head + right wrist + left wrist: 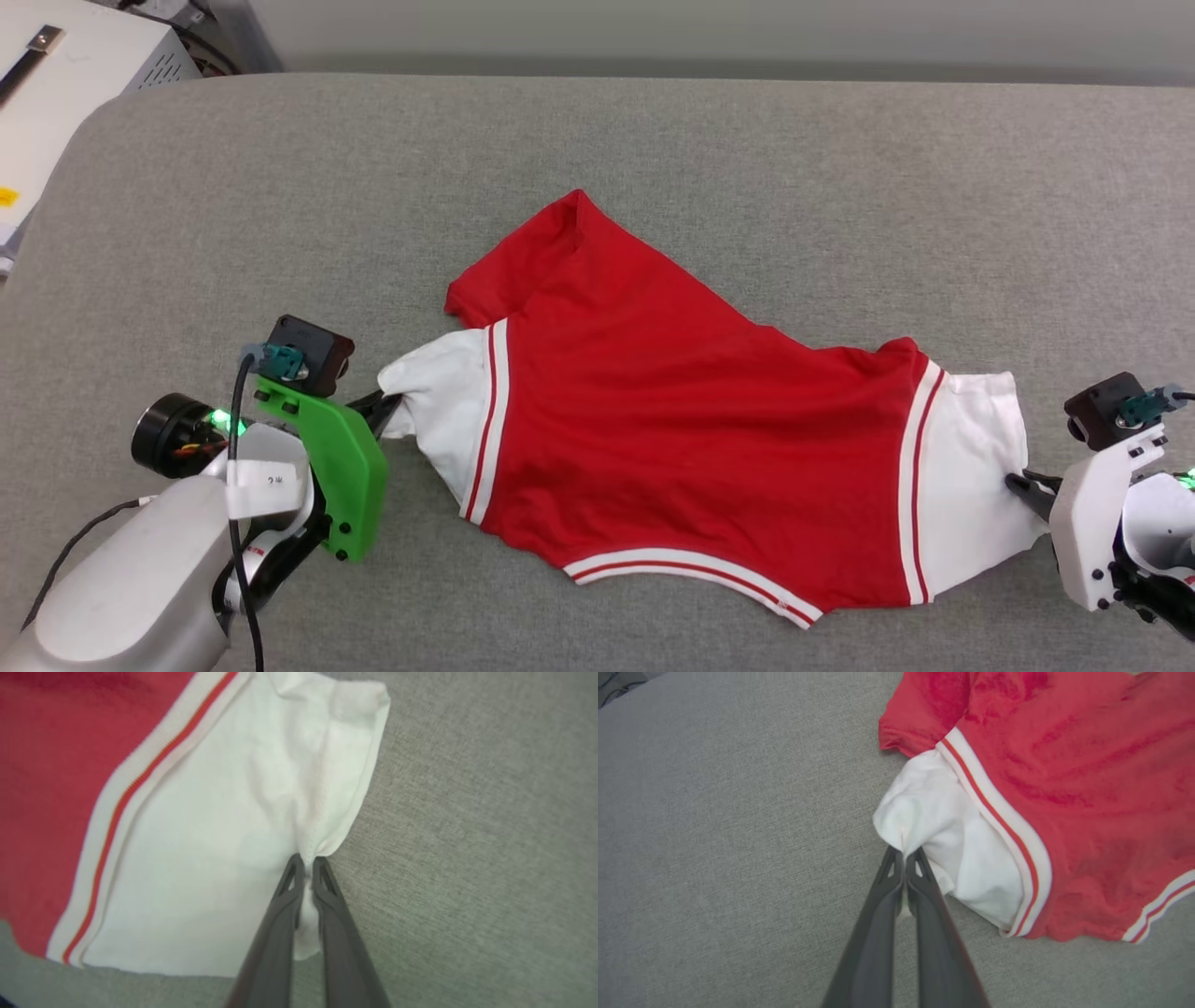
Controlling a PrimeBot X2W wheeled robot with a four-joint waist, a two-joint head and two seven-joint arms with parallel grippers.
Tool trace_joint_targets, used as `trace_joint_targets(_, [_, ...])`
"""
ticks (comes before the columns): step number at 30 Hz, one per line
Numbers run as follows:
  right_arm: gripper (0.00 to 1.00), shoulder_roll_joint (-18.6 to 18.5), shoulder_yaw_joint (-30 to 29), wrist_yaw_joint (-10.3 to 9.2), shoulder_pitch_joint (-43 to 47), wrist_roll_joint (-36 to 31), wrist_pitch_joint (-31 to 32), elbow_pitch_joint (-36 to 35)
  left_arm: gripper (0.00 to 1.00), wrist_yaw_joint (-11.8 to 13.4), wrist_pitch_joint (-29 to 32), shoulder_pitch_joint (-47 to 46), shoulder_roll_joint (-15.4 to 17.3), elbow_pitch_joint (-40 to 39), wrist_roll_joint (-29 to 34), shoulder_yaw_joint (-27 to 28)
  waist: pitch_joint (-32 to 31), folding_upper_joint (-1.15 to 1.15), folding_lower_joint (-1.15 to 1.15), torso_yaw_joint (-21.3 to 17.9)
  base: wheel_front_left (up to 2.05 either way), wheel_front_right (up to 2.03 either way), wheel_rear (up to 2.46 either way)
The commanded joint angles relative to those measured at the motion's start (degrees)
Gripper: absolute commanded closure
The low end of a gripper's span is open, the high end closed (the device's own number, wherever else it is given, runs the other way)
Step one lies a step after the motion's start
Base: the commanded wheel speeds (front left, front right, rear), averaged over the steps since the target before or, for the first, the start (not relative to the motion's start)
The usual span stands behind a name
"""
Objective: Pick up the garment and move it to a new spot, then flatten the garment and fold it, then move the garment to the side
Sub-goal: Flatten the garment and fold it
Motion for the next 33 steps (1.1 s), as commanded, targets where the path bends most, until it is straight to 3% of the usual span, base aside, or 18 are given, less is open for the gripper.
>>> trace_joint_targets(1, [1.0, 0.9, 0.9, -0.03, 0.0, 1.1, -1.2, 0.1, 1.0, 0.5, -0.9, 0.7, 0.3, -0.5, 0.4, 0.5, -2.6, 0.0, 0.0, -1.0, 0.0, 0.0, 0.0])
trace_joint_targets(10, [1.0, -3.6, -5.9, -0.03, -0.7, 5.1, -9.0, -7.6, 1.0, 2.9, -4.2, -1.1, 3.1, -9.2, 0.3, 5.1, -8.8, 0.0, 0.0, -1.7, 0.0, 0.0, 0.0])
trace_joint_targets(21, [1.0, -5.7, -20.4, -0.03, -3.6, 5.1, -9.7, -20.0, 1.0, 3.3, -3.6, -11.0, 2.6, -17.9, 0.5, 9.2, -11.1, 0.0, 0.0, -1.5, 0.0, 0.0, 0.0])
trace_joint_targets(26, [1.0, -4.5, -25.7, -0.03, -8.7, 2.8, -8.4, -23.3, 1.0, 1.8, -2.5, -17.8, 0.3, -16.3, 1.0, 9.3, -9.5, 0.0, 0.0, -1.8, 0.0, 0.0, 0.0])
trace_joint_targets(33, [1.0, -0.4, -28.8, -0.03, -24.0, -3.9, -4.8, -21.2, 1.0, -0.7, -2.7, -33.6, -7.1, -7.9, 2.2, 9.6, -1.9, 0.0, 0.0, -2.3, 0.0, 0.0, 0.0])
